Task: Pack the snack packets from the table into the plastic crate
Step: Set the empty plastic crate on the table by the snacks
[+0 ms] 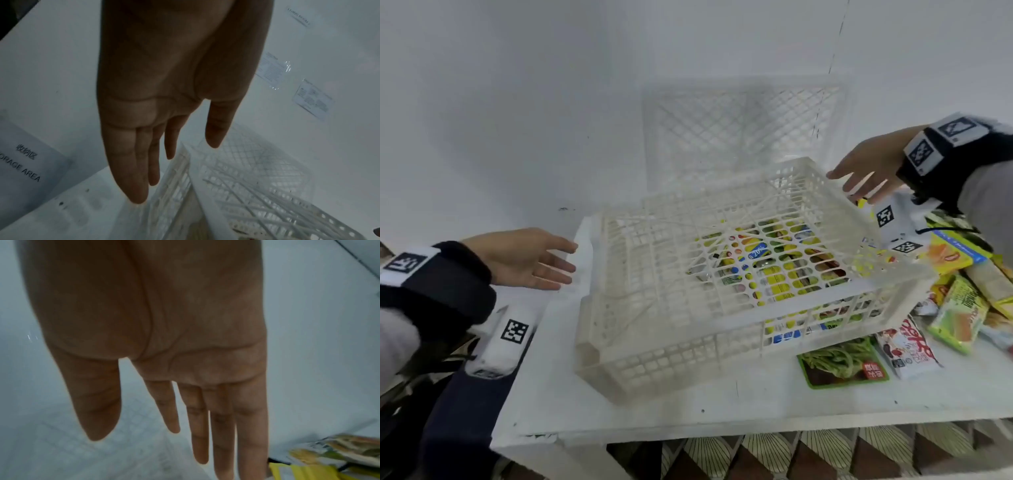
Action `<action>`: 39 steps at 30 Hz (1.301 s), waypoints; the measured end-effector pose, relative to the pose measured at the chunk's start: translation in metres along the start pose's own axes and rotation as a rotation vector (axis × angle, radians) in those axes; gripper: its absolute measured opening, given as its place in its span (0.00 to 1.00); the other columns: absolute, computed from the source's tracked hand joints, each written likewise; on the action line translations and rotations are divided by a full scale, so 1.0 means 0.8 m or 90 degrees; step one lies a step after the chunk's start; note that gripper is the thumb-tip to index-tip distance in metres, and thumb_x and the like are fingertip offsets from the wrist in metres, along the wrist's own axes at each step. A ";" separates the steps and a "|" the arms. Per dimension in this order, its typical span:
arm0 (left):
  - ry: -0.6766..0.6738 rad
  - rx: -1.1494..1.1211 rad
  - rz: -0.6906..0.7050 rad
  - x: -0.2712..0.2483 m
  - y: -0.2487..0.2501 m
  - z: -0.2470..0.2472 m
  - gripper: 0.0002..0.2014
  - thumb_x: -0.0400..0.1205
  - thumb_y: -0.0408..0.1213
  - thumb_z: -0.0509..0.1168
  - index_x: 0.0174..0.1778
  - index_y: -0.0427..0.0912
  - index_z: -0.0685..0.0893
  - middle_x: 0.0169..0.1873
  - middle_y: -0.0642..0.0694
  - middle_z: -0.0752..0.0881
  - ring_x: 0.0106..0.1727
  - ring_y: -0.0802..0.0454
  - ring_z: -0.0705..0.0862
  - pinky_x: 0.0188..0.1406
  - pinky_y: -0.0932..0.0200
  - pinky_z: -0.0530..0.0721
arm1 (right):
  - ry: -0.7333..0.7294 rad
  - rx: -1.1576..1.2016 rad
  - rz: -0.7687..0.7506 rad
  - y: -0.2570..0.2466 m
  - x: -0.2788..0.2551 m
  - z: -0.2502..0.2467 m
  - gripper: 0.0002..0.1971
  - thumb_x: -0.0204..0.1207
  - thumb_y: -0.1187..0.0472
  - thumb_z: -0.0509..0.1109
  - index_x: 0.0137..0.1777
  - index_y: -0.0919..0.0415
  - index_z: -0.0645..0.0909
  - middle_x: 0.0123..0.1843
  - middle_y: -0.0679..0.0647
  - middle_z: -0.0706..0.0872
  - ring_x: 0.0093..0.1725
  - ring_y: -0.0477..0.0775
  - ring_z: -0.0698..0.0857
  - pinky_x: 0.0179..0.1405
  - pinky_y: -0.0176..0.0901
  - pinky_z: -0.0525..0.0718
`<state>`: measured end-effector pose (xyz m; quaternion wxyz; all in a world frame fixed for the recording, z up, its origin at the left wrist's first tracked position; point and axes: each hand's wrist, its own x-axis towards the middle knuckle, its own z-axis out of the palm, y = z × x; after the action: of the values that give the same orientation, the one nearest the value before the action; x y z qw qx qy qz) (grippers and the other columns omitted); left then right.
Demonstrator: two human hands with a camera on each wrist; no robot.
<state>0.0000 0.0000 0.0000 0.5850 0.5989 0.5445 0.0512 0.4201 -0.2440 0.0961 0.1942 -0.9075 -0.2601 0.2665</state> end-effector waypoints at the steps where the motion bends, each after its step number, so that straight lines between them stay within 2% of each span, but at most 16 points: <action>1: -0.010 -0.003 -0.008 0.002 -0.001 0.004 0.13 0.82 0.38 0.64 0.61 0.37 0.76 0.52 0.32 0.84 0.43 0.36 0.88 0.39 0.47 0.88 | 0.006 -0.014 0.005 0.000 0.003 0.004 0.26 0.78 0.52 0.69 0.72 0.65 0.71 0.60 0.65 0.82 0.54 0.65 0.83 0.59 0.55 0.80; 4: -0.035 0.042 -0.031 0.010 -0.009 0.015 0.15 0.83 0.41 0.64 0.60 0.36 0.74 0.54 0.31 0.84 0.41 0.34 0.90 0.36 0.46 0.89 | -0.003 -0.097 0.051 -0.002 0.012 0.014 0.28 0.78 0.51 0.69 0.71 0.69 0.70 0.58 0.68 0.81 0.46 0.62 0.80 0.35 0.43 0.75; 6: -0.068 0.070 -0.031 0.016 -0.012 0.025 0.15 0.83 0.43 0.64 0.59 0.36 0.76 0.50 0.32 0.86 0.39 0.36 0.89 0.37 0.46 0.88 | -0.018 -0.139 0.079 -0.001 0.021 0.022 0.27 0.77 0.51 0.70 0.67 0.71 0.71 0.55 0.69 0.82 0.42 0.61 0.79 0.35 0.45 0.73; 8: -0.113 0.081 -0.023 0.019 -0.013 0.034 0.15 0.84 0.43 0.62 0.58 0.34 0.81 0.47 0.32 0.88 0.38 0.37 0.88 0.38 0.47 0.88 | -0.008 -0.152 0.081 0.000 0.026 0.028 0.21 0.77 0.53 0.71 0.56 0.72 0.74 0.47 0.67 0.82 0.40 0.63 0.79 0.40 0.50 0.77; 11: -0.137 0.078 -0.011 0.021 -0.014 0.047 0.13 0.86 0.40 0.58 0.55 0.35 0.83 0.39 0.37 0.90 0.31 0.43 0.88 0.33 0.51 0.87 | -0.013 -0.134 0.081 0.011 0.034 0.032 0.21 0.77 0.55 0.71 0.60 0.72 0.75 0.57 0.69 0.82 0.52 0.66 0.82 0.51 0.55 0.81; 12: -0.134 0.065 -0.013 0.021 -0.014 0.052 0.12 0.86 0.39 0.58 0.53 0.36 0.83 0.34 0.40 0.89 0.26 0.47 0.87 0.29 0.54 0.87 | -0.016 -0.123 0.084 0.013 0.032 0.034 0.18 0.77 0.55 0.71 0.56 0.71 0.76 0.54 0.68 0.82 0.47 0.64 0.82 0.45 0.51 0.81; 14: -0.126 0.045 -0.018 0.020 -0.013 0.056 0.11 0.87 0.38 0.56 0.52 0.36 0.82 0.31 0.42 0.89 0.24 0.50 0.86 0.25 0.57 0.86 | 0.004 -0.083 0.076 0.021 0.032 0.033 0.16 0.76 0.55 0.72 0.40 0.70 0.76 0.36 0.62 0.79 0.30 0.58 0.75 0.31 0.44 0.74; 15: -0.125 0.039 -0.020 0.019 -0.012 0.056 0.11 0.87 0.38 0.56 0.54 0.36 0.81 0.33 0.41 0.89 0.26 0.49 0.87 0.26 0.57 0.86 | 0.010 -0.056 0.071 0.025 0.032 0.031 0.17 0.76 0.56 0.72 0.36 0.69 0.74 0.31 0.60 0.74 0.28 0.56 0.70 0.32 0.44 0.71; 17: -0.127 0.036 -0.021 0.012 -0.007 0.054 0.12 0.87 0.38 0.56 0.57 0.34 0.81 0.40 0.37 0.90 0.34 0.45 0.90 0.31 0.53 0.88 | 0.009 -0.003 0.063 0.028 0.025 0.029 0.17 0.77 0.55 0.71 0.38 0.68 0.72 0.30 0.59 0.68 0.28 0.55 0.66 0.38 0.47 0.70; 21: -0.128 0.028 -0.031 -0.008 0.006 0.046 0.16 0.86 0.40 0.57 0.58 0.31 0.80 0.47 0.30 0.88 0.39 0.40 0.90 0.33 0.52 0.89 | -0.041 0.084 0.040 0.026 0.001 0.019 0.17 0.80 0.52 0.67 0.42 0.68 0.72 0.35 0.62 0.74 0.31 0.57 0.72 0.48 0.52 0.69; 25: -0.107 -0.019 0.008 -0.026 0.026 0.026 0.17 0.85 0.42 0.58 0.58 0.31 0.80 0.48 0.28 0.88 0.39 0.39 0.90 0.37 0.48 0.90 | -0.061 0.166 -0.005 0.020 -0.025 -0.002 0.18 0.82 0.50 0.62 0.44 0.68 0.75 0.37 0.62 0.79 0.29 0.60 0.79 0.38 0.51 0.76; 28: -0.085 -0.080 0.046 -0.045 0.042 0.009 0.18 0.85 0.45 0.57 0.53 0.31 0.80 0.47 0.27 0.88 0.39 0.38 0.90 0.40 0.45 0.90 | -0.032 0.242 -0.053 0.012 -0.039 -0.016 0.20 0.82 0.47 0.60 0.42 0.66 0.76 0.31 0.60 0.84 0.27 0.59 0.83 0.24 0.40 0.83; 31: -0.057 -0.125 0.083 -0.061 0.055 -0.001 0.20 0.85 0.50 0.56 0.49 0.33 0.80 0.41 0.32 0.88 0.35 0.40 0.90 0.34 0.47 0.90 | -0.030 0.303 -0.058 0.003 -0.055 -0.021 0.25 0.80 0.40 0.58 0.45 0.66 0.75 0.38 0.63 0.83 0.35 0.60 0.83 0.34 0.48 0.80; 33: -0.030 -0.151 0.115 -0.069 0.059 -0.008 0.23 0.84 0.54 0.56 0.48 0.35 0.80 0.38 0.35 0.86 0.32 0.43 0.89 0.32 0.49 0.90 | -0.014 0.341 -0.068 -0.004 -0.065 -0.019 0.26 0.79 0.38 0.57 0.45 0.65 0.74 0.40 0.62 0.81 0.37 0.60 0.81 0.35 0.49 0.77; 37: 0.010 -0.227 0.181 -0.079 0.063 -0.024 0.32 0.78 0.65 0.56 0.47 0.34 0.81 0.36 0.38 0.87 0.39 0.42 0.86 0.42 0.48 0.88 | -0.006 0.441 -0.121 -0.009 -0.080 -0.009 0.29 0.78 0.35 0.54 0.43 0.64 0.74 0.39 0.59 0.79 0.36 0.57 0.79 0.36 0.48 0.77; 39: 0.032 -0.266 0.205 -0.083 0.061 -0.029 0.35 0.77 0.68 0.54 0.49 0.34 0.80 0.38 0.37 0.87 0.42 0.40 0.84 0.47 0.46 0.83 | -0.033 0.463 -0.132 -0.008 -0.088 -0.002 0.33 0.77 0.31 0.52 0.43 0.65 0.74 0.38 0.59 0.80 0.35 0.57 0.80 0.34 0.47 0.76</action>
<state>-0.0142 -0.0185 0.0824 0.6665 0.5424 0.4342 0.2703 0.3681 -0.2795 0.1275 0.5230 -0.7410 -0.2437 0.3436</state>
